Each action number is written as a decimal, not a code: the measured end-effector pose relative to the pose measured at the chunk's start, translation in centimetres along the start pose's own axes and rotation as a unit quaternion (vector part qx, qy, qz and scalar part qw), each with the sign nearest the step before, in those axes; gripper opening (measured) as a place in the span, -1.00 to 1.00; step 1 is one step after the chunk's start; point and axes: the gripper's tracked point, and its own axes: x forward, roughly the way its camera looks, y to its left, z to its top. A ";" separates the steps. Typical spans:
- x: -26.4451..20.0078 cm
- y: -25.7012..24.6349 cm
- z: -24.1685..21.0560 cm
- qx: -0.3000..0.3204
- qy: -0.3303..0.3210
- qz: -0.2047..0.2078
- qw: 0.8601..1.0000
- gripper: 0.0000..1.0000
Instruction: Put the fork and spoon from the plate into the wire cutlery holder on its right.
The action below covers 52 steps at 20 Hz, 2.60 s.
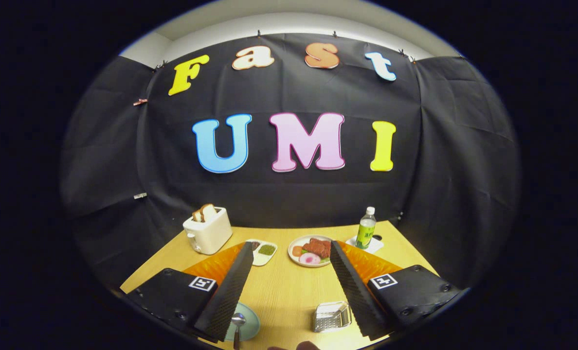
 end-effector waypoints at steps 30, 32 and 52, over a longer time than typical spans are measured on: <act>-1.1 13.4 -34.9 -0.081 0.501 0.091 0.857 0.28; -1.1 13.2 -35.6 -0.086 0.517 0.082 0.848 0.16; -2.3 8.1 -25.5 0.046 0.518 0.126 0.845 -0.88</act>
